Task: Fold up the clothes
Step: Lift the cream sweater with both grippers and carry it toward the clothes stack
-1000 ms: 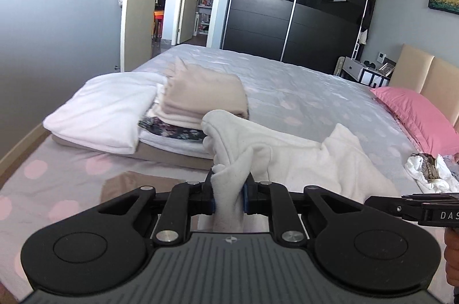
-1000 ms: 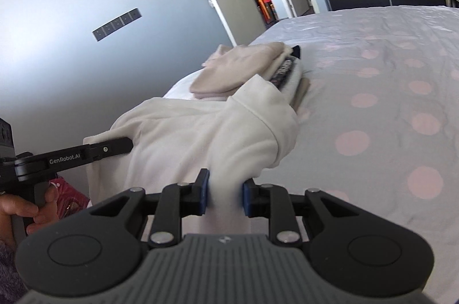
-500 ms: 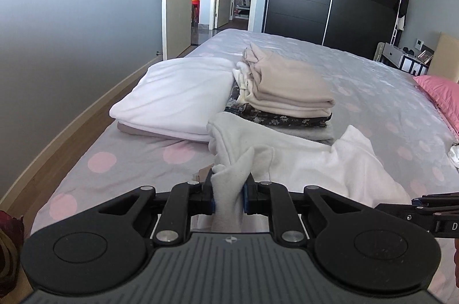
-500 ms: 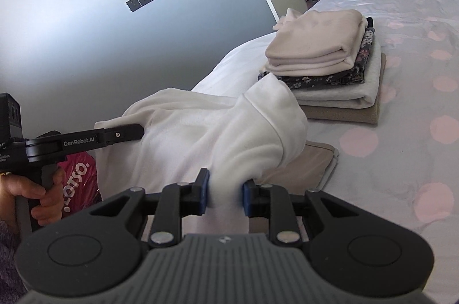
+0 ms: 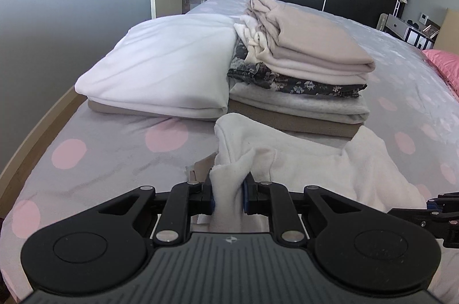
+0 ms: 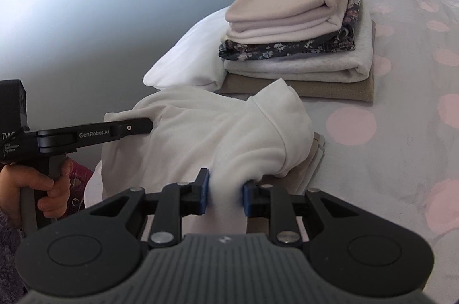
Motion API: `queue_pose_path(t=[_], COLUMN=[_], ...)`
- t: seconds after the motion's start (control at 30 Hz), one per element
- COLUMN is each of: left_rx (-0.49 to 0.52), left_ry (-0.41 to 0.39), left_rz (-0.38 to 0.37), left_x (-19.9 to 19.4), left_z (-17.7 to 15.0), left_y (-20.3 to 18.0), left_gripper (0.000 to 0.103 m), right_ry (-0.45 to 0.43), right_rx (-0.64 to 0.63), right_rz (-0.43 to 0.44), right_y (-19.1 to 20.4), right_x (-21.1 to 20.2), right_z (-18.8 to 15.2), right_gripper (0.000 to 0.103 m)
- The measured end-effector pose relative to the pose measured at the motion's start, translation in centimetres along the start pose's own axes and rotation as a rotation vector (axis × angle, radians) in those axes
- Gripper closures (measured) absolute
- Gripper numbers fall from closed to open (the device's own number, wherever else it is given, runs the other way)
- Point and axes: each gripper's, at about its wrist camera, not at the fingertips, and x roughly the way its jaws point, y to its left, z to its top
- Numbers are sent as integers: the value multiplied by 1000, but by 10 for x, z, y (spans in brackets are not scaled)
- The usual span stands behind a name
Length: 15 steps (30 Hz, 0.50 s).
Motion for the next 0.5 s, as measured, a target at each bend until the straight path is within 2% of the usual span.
queue_pose_path(t=[0.23, 0.33, 0.43, 0.5], left_rx=[-31, -52, -74, -90], left_ry=[73, 80, 84, 86], left_rz=[-5, -30, -53, -66], left_x=[32, 33, 35, 36], left_z=[-2, 3, 8, 12], left_y=[9, 13, 18, 22], left_gripper=[87, 82, 80, 79], right_ry=[66, 96, 109, 107], right_rx=[47, 110, 244, 360], right_rz=[2, 35, 92, 122], right_y=[-22, -38, -65, -88], right_x=[29, 32, 33, 35], right_z=[6, 10, 17, 23], right_gripper=[76, 71, 54, 51])
